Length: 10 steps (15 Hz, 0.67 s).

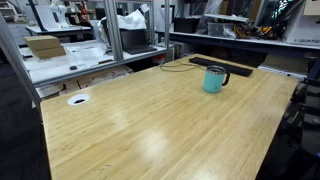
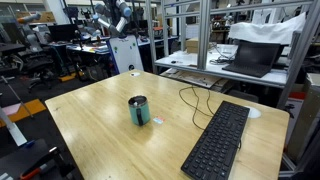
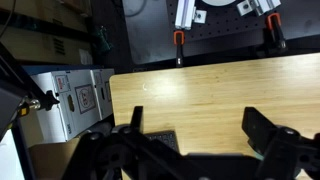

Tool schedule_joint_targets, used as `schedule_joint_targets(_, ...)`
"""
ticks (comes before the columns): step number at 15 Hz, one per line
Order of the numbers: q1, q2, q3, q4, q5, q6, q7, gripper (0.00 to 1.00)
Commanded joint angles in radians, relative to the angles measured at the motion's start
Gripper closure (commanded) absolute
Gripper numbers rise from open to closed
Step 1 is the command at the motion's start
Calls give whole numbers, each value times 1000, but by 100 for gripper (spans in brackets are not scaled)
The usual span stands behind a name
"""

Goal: Pick up the marker and put it on the table

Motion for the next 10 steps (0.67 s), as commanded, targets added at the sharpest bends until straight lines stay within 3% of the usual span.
schedule_joint_targets(1, 18, -1, -13, 4, -7, -3, 10, 0)
schedule_joint_targets(10, 11, 22, -6, 21, 14, -26, 43, 0)
